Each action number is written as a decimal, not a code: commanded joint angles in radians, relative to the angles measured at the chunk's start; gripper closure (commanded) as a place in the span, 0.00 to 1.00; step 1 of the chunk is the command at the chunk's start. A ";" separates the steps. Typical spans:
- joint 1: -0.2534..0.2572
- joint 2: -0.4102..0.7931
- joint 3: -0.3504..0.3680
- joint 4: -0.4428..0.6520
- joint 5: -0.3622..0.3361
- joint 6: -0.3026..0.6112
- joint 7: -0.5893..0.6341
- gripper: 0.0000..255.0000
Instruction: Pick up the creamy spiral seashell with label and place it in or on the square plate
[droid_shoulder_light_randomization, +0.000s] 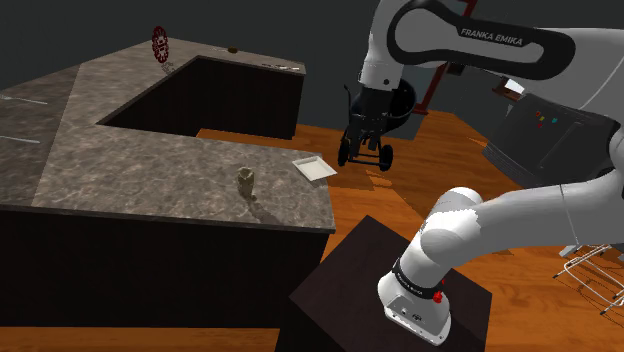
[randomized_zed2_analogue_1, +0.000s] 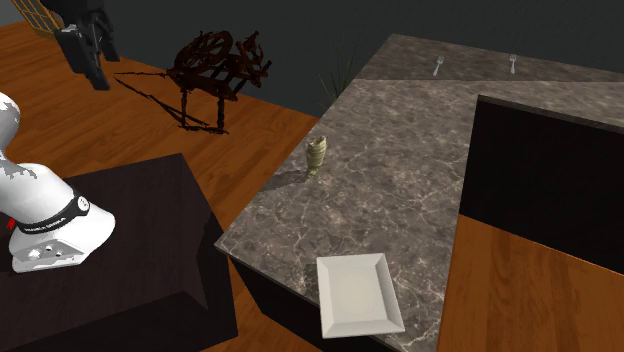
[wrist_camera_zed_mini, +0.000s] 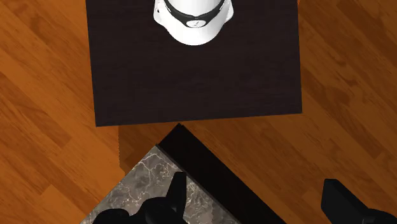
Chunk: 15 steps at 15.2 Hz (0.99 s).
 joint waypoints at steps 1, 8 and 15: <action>0.000 0.000 0.000 0.000 0.000 0.000 0.000 0.00; 0.009 0.200 0.023 -0.020 -0.006 0.259 -0.016 0.00; 0.015 0.442 0.043 0.032 -0.020 0.488 -0.023 0.00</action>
